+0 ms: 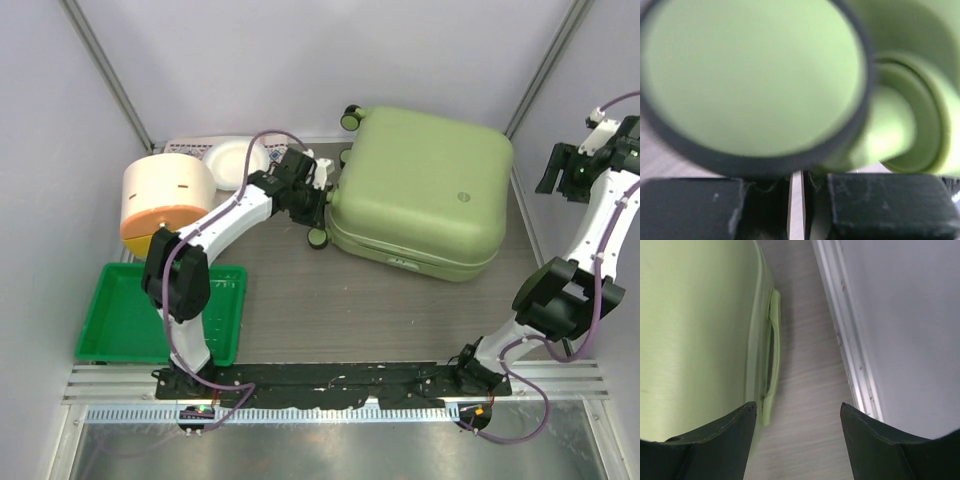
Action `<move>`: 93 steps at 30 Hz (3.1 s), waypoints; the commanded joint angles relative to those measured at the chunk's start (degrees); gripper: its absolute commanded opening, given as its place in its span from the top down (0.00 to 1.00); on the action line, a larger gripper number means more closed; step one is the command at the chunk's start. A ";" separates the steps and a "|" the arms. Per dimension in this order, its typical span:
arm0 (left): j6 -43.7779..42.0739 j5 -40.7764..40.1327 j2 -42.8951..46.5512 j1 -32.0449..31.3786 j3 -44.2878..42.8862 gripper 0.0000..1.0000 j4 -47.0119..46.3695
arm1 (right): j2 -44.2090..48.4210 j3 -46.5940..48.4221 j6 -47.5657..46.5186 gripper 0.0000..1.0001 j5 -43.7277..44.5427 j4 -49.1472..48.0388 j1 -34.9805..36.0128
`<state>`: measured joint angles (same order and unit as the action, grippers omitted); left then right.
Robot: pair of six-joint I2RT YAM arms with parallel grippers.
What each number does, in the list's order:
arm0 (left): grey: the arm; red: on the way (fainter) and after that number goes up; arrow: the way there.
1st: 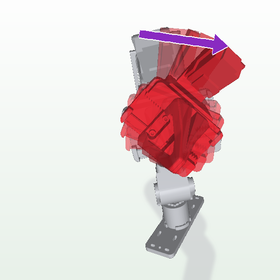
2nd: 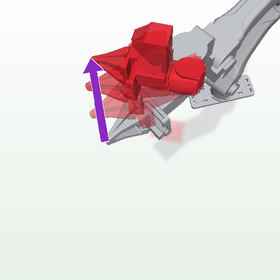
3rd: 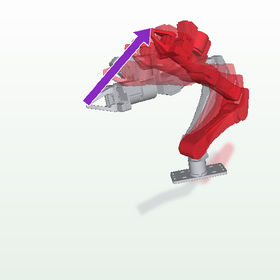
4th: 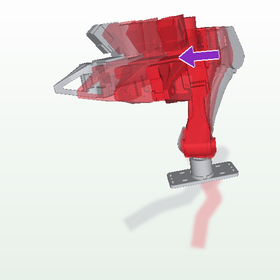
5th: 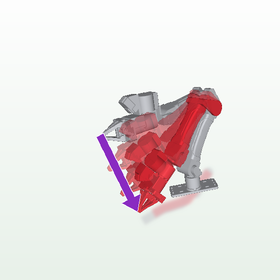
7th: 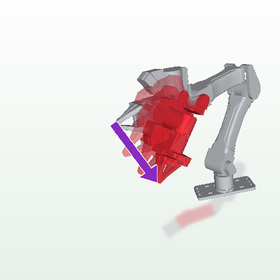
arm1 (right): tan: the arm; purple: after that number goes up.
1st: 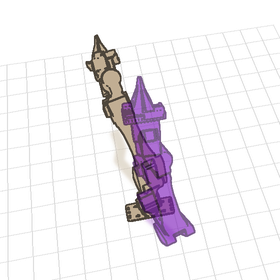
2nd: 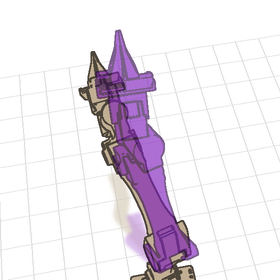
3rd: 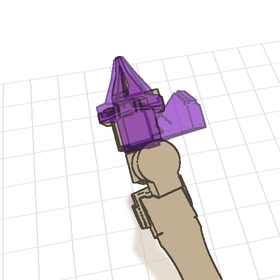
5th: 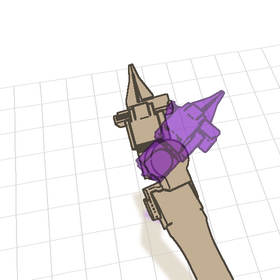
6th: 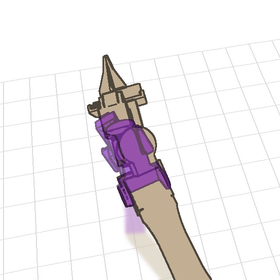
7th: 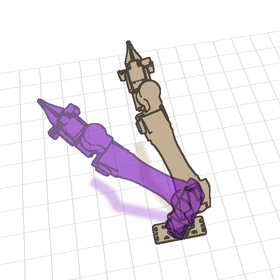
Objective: Open, take out, and arrange the luggage
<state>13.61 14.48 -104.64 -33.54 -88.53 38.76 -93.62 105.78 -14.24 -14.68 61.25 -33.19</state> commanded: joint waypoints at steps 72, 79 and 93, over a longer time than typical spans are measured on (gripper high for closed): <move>21.81 2.67 11.31 6.29 20.43 0.46 -27.78 | 1.56 -1.21 10.46 0.39 -21.20 -14.39 -5.05; 19.62 3.62 9.89 6.29 18.92 0.46 -26.73 | -13.84 5.75 10.29 0.47 -16.70 -21.87 2.33; 8.03 -0.43 -3.35 6.12 0.85 0.48 -21.71 | -12.93 -9.59 -7.36 0.52 -26.54 -14.34 8.40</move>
<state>26.74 15.40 -102.74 -27.46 -80.09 19.59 -115.44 103.96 -12.45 -35.62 38.37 -24.69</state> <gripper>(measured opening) 0.526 0.483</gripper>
